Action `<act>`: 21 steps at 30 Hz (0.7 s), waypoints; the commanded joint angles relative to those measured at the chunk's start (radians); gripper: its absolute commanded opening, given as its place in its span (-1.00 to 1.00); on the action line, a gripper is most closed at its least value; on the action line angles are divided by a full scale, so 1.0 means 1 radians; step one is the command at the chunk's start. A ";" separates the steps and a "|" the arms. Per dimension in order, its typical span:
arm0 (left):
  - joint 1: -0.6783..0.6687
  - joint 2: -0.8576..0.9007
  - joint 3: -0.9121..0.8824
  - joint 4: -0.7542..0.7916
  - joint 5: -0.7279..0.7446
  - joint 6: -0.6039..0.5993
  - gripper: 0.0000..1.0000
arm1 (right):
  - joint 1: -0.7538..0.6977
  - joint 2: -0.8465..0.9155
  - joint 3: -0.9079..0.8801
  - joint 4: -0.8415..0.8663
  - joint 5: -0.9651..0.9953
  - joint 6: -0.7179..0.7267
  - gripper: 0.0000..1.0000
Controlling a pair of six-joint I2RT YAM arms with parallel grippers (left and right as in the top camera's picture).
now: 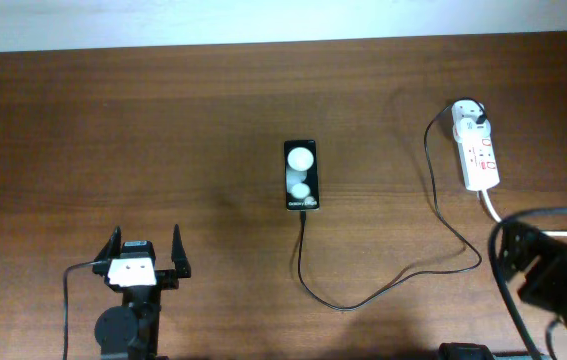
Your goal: Plug charger to phone and switch on socket
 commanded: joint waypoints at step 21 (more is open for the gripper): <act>0.006 -0.009 -0.006 0.000 0.012 0.020 0.98 | 0.008 -0.808 -1.240 1.051 -0.023 -0.006 0.97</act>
